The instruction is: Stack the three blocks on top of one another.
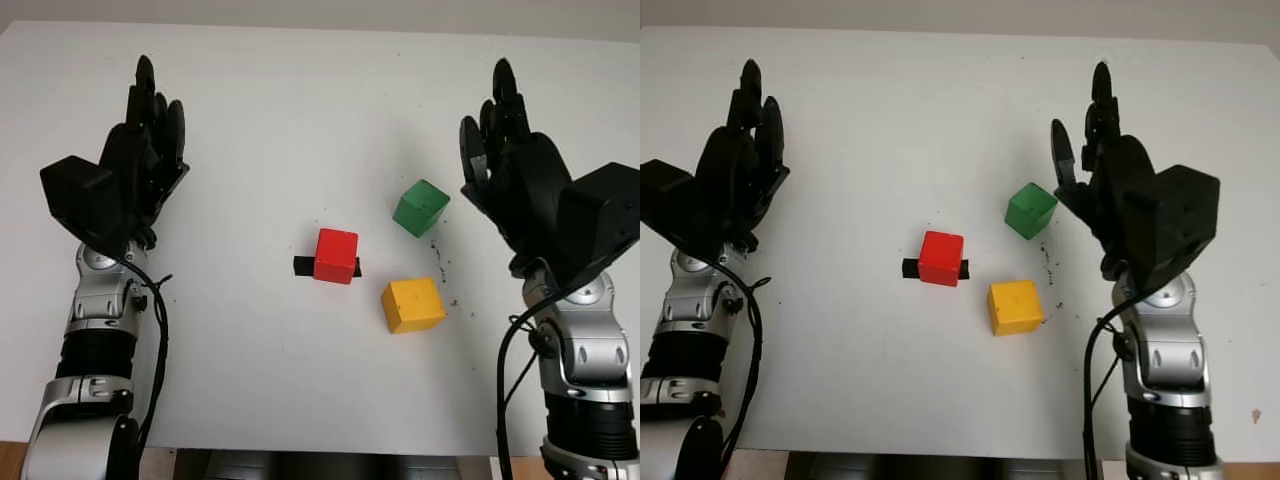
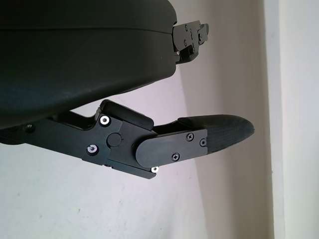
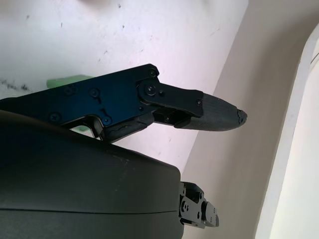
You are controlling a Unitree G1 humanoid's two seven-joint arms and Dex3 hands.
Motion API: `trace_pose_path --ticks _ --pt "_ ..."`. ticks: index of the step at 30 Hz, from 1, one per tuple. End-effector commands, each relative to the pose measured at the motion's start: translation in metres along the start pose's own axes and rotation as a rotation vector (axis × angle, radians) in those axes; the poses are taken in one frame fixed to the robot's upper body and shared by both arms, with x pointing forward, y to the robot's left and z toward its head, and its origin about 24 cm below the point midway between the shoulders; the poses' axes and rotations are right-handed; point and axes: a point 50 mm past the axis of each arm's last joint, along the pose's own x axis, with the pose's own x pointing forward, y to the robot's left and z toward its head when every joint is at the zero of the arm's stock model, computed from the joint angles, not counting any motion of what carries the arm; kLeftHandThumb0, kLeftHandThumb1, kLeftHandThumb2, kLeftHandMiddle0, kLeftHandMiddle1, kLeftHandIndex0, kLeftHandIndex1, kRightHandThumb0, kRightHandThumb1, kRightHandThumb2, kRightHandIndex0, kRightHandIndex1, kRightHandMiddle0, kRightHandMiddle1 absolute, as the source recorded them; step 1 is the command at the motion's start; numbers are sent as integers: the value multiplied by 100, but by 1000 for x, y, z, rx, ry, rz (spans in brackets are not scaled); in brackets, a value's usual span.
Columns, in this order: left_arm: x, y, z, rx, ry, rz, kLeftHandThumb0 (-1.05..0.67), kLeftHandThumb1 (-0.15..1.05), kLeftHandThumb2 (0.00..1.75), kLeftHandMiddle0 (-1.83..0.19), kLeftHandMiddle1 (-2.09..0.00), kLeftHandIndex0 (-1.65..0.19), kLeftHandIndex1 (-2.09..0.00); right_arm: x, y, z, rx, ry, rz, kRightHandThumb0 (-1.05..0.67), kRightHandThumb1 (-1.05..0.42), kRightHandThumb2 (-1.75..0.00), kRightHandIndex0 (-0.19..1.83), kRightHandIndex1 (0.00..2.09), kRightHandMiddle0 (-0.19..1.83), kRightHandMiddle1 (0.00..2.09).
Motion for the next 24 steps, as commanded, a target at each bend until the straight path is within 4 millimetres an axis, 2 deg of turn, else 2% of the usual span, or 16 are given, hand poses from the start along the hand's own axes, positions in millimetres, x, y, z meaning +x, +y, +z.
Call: trace_pose_path --ticks 1,6,10,11,17,21,24 --pt "1 -3 -1 -24 5 7 -78 105 58 16 -5 17 -4 0 -5 8 -31 -39 1 -67 -105 -60 -19 0 -19 0" --pt "-1 -6 -4 -62 14 1 -78 105 57 17 -5 18 -4 1 -9 11 -125 2 -36 -76 -105 -47 -14 4 -10 5" --pt "-4 -9 -5 -59 21 -10 -81 105 53 16 -5 17 -5 5 -18 19 -185 -19 -26 -70 -104 -14 -7 7 -2 8" --pt "-4 -9 -4 -59 23 -13 -81 105 53 17 -5 17 -5 6 -21 21 -214 -30 -14 -68 -102 -10 -6 7 -1 9" --pt "-6 -10 -4 -63 27 -15 -81 105 50 16 -5 17 -5 15 -38 39 -496 -51 110 -60 -89 -2 -2 9 5 12" --pt "-7 -11 -5 -66 33 -18 -81 105 49 14 -6 14 -6 23 -44 56 -784 -60 165 -64 -82 -2 7 13 14 17" --pt "-8 -12 -6 -67 36 -25 -81 105 49 12 -7 13 -7 27 -45 60 -879 -76 202 -62 -78 -3 9 13 17 18"
